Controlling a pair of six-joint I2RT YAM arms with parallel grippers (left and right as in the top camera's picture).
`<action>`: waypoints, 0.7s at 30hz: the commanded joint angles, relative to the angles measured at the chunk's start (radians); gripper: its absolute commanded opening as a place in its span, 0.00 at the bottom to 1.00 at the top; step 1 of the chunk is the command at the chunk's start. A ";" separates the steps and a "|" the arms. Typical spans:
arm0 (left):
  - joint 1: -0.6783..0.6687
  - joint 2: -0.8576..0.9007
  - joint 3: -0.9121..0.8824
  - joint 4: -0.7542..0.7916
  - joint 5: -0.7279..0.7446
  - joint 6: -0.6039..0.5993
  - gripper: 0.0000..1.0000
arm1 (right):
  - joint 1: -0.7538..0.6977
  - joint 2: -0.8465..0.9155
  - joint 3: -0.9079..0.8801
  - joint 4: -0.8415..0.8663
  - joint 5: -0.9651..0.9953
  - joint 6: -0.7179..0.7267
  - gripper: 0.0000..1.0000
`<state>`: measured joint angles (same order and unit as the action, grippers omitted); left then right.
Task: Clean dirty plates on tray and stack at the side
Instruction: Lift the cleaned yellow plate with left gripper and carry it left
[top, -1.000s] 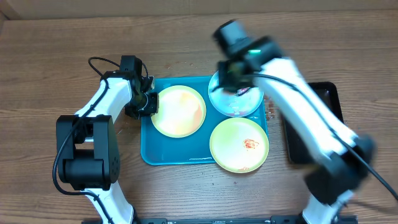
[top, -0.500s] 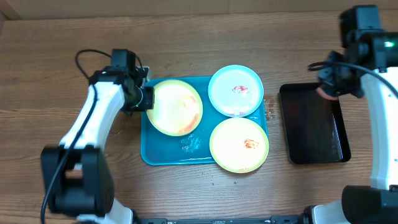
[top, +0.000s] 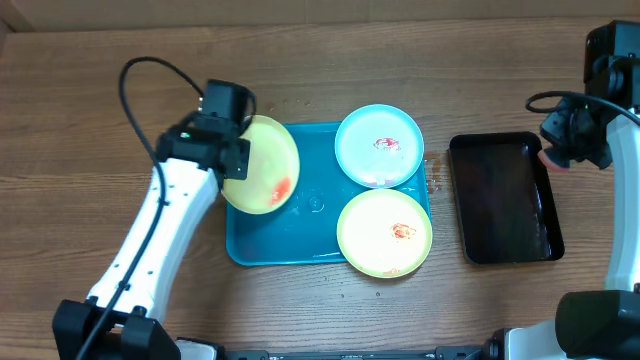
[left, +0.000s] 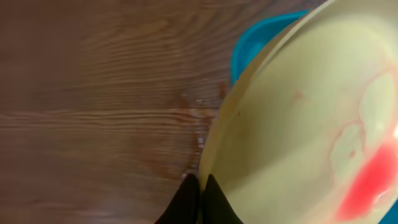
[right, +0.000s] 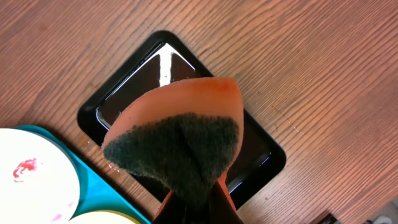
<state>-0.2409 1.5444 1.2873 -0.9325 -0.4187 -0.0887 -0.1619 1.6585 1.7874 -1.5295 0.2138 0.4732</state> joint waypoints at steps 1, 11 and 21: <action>-0.101 -0.018 0.007 -0.009 -0.354 -0.085 0.04 | -0.002 0.001 -0.002 0.010 0.010 -0.002 0.04; -0.380 -0.017 0.006 -0.009 -0.858 -0.163 0.04 | -0.002 0.002 -0.002 0.009 0.011 -0.010 0.04; -0.510 -0.017 0.006 -0.005 -1.067 -0.163 0.04 | -0.002 0.002 -0.002 0.007 0.011 -0.010 0.04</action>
<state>-0.7387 1.5444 1.2873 -0.9428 -1.3697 -0.2115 -0.1619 1.6588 1.7855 -1.5265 0.2142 0.4675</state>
